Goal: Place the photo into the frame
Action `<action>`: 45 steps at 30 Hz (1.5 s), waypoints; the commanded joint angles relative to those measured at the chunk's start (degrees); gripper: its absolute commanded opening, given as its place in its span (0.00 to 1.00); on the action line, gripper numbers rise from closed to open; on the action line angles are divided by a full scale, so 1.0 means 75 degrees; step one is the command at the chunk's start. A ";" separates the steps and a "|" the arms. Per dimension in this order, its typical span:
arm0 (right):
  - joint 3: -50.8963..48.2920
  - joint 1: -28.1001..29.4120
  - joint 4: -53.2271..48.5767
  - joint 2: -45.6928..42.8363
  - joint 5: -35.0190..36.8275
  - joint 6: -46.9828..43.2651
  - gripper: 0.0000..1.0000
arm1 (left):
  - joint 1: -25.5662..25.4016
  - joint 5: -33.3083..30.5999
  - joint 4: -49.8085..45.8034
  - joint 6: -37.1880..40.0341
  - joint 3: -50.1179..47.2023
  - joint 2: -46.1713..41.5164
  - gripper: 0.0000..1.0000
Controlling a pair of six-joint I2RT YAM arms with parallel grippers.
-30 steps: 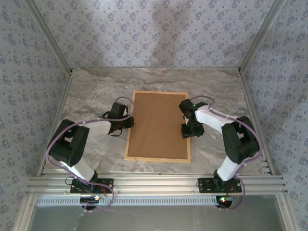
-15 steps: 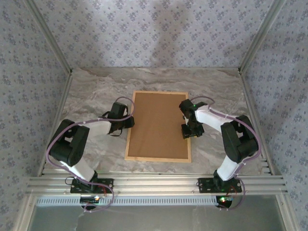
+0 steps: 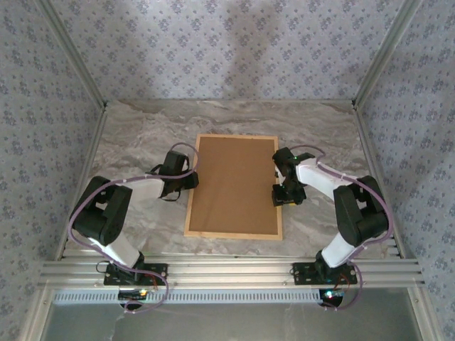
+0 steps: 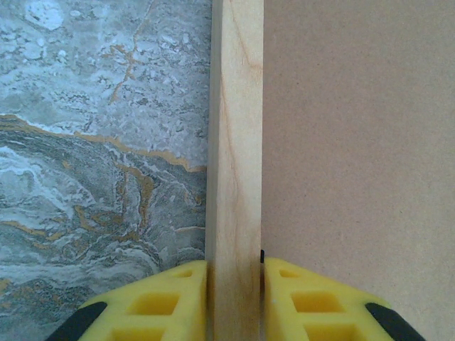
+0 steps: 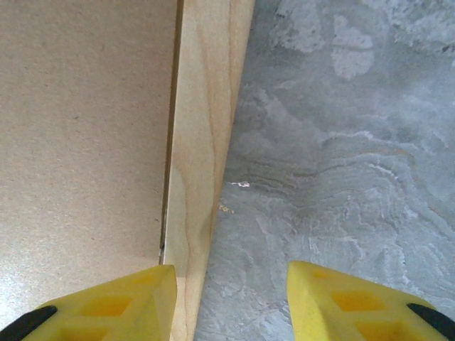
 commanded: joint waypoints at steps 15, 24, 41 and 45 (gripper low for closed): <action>0.0149 0.0276 0.0462 0.0776 -0.0066 0.0035 0.45 | -0.0131 0.0229 -0.0840 -0.0013 -0.0232 0.0402 0.25; 0.0059 0.0578 0.0751 0.1324 -0.0083 0.0321 0.44 | -0.0133 0.0239 -0.0851 -0.0014 -0.0249 0.0380 0.25; 0.0003 0.0682 0.1149 0.2158 -0.0384 0.0276 0.41 | -0.0132 0.0231 -0.0875 0.0022 -0.0208 0.0421 0.25; 0.0140 0.0695 0.1011 0.1849 -0.0343 0.0185 0.41 | -0.0132 0.0227 -0.0886 0.0033 -0.0187 0.0425 0.25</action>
